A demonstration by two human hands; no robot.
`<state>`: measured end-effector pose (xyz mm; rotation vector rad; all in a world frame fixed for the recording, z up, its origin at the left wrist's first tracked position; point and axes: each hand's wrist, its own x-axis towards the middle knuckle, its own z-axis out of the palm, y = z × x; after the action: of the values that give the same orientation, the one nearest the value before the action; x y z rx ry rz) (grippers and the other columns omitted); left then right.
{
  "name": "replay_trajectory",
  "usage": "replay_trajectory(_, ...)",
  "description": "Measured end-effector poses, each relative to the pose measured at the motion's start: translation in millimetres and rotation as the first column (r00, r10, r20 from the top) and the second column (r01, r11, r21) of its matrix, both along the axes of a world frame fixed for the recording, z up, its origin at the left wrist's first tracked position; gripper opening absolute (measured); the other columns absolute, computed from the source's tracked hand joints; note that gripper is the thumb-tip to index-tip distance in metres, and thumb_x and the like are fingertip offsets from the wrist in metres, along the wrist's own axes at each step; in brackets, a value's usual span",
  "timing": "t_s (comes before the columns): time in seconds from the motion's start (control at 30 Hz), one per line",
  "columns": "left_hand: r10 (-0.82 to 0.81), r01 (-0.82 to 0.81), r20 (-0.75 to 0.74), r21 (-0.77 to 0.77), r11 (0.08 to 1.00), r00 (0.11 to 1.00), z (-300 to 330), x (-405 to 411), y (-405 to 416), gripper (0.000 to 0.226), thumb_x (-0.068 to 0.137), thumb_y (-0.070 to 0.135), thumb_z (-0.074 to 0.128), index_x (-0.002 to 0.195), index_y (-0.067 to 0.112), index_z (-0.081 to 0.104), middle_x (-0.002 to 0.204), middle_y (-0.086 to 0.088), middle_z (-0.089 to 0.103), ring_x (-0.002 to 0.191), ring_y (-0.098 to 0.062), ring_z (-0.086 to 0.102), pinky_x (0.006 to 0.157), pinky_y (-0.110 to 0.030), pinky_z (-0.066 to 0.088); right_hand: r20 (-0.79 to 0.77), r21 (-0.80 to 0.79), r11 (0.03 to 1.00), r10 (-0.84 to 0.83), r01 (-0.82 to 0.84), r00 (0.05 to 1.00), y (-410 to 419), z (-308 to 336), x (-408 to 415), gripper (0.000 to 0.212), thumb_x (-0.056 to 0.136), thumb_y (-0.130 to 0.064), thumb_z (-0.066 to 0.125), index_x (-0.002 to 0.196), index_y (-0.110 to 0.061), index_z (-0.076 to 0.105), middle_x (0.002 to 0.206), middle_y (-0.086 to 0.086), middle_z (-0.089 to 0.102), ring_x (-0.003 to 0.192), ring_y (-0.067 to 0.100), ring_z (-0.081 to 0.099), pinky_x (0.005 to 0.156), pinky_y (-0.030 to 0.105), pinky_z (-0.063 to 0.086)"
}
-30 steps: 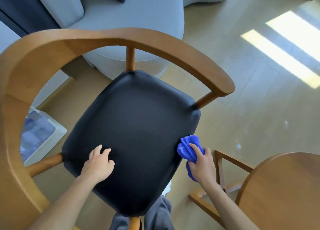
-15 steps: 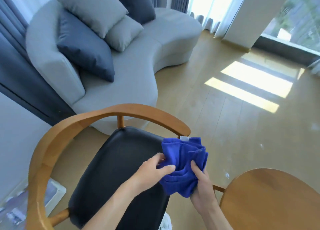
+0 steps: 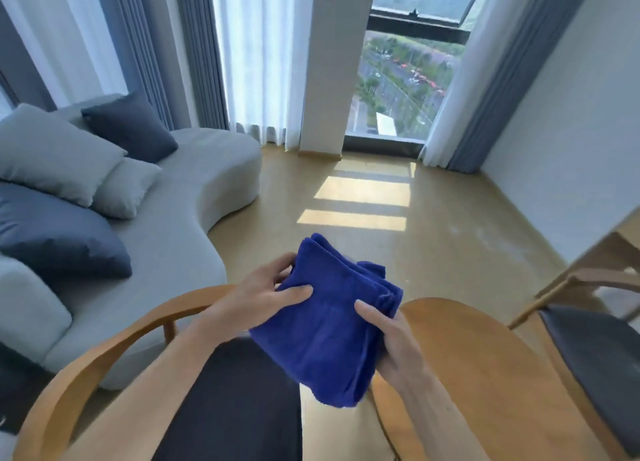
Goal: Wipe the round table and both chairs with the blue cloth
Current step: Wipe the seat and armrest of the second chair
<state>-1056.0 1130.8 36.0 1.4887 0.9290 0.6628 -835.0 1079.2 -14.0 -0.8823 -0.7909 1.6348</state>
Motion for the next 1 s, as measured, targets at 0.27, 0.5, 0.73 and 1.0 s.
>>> replay_trajectory(0.27,-0.183,0.318,-0.334,0.412,0.854,0.925,105,78,-7,0.017,0.089,0.025,0.067,0.100,0.036,0.062,0.091,0.017,0.069,0.082,0.002,0.064,0.075,-0.026,0.052,0.047,0.107,0.994,-0.021,0.016,0.999,-77,77,86,0.042,0.080,-0.017,0.075,0.121,-0.017,0.064,0.114,0.006,0.069,0.098,0.020,0.067,0.074,0.029,0.054)
replay_trajectory(0.5,-0.386,0.720,-0.642,0.405,0.564,0.663,156,194,-48,0.019,0.081,0.040,0.070,0.097,0.046,0.063,0.090,0.020,0.068,0.079,0.003,0.064,0.073,-0.025,0.055,0.500,0.203,0.979,-0.088,-0.018,0.862,-135,134,160,0.052,0.080,-0.023,0.078,0.128,-0.027,0.058,0.127,0.004,0.063,0.115,0.026,0.061,0.086,0.035,0.055)
replay_trajectory(0.73,-0.512,0.480,-0.084,-0.248,0.842,0.855,128,257,-56,0.067,0.077,0.066,0.059,0.097,0.002,0.065,0.079,-0.011,0.062,0.067,-0.020,0.057,0.066,-0.028,0.049,0.434,0.281,0.877,-0.478,0.390,0.763,-201,131,227,0.021,0.084,-0.022,0.072,0.104,-0.024,0.069,0.105,0.007,0.072,0.097,0.025,0.069,0.071,0.030,0.056)
replay_trajectory(1.0,-0.540,0.632,0.362,-0.215,0.745,0.760,30,352,-139,0.041,0.085,0.008,0.062,0.124,-0.001,0.058,0.121,-0.019,0.061,0.106,-0.029,0.059,0.090,-0.036,0.049,0.197,0.035,0.812,-0.577,0.583,0.793,-254,119,323,0.021,0.096,-0.016,0.058,0.116,-0.013,0.063,0.106,0.008,0.072,0.093,0.021,0.070,0.068,0.029,0.056)
